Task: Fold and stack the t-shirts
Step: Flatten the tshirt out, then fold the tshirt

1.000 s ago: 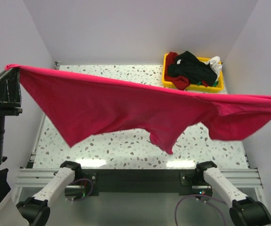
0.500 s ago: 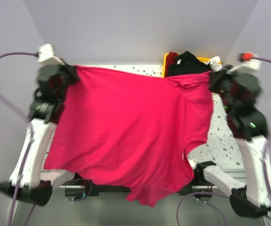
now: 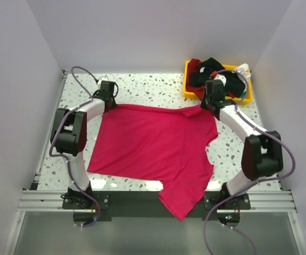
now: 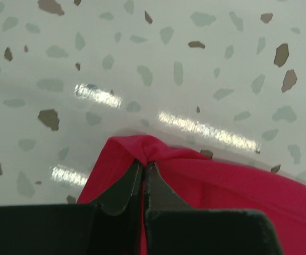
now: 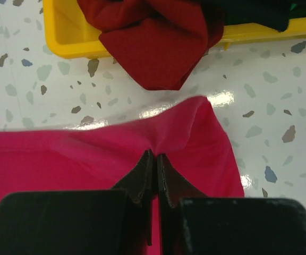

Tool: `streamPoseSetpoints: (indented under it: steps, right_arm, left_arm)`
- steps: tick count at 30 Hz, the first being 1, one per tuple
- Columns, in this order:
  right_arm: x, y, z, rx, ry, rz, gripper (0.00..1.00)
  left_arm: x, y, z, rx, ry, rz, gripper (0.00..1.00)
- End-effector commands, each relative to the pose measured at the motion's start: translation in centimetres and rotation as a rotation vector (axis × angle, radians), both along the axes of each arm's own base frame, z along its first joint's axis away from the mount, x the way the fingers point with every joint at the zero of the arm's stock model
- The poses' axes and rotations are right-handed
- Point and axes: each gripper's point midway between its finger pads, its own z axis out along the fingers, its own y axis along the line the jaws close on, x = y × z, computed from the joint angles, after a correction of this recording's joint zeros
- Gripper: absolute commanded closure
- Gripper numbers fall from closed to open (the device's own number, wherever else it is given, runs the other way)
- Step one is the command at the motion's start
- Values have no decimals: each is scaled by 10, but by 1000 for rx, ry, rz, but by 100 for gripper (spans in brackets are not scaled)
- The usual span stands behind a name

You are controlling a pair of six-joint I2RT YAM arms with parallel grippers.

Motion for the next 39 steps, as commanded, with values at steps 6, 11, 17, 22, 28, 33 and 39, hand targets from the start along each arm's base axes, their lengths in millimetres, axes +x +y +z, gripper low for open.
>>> streamPoseSetpoints:
  steps: [6, 11, 17, 22, 28, 33, 39]
  right_arm:
    - [35, 2, 18, 0, -76, -18, 100]
    - [7, 2, 32, 39, -47, -20, 100]
    - [-39, 5, 21, 102, 28, -12, 100]
    - [-80, 11, 10, 140, 83, 11, 100]
    - [-132, 14, -6, 110, 179, 13, 100]
    - [-173, 26, -34, 154, 261, -23, 100]
    - [-221, 42, -84, 206, 414, -89, 98]
  left_arm:
    - [50, 3, 13, 16, -109, 15, 100]
    - [36, 7, 28, 21, -120, 26, 100]
    - [14, 8, 43, 12, -143, 5, 100]
    - [-14, 7, 32, -2, -98, -23, 100]
    - [-43, 14, 30, -2, -73, 0, 100]
    - [-61, 17, 13, 1, -20, 9, 100]
    - [-83, 23, -2, -8, 46, 64, 91]
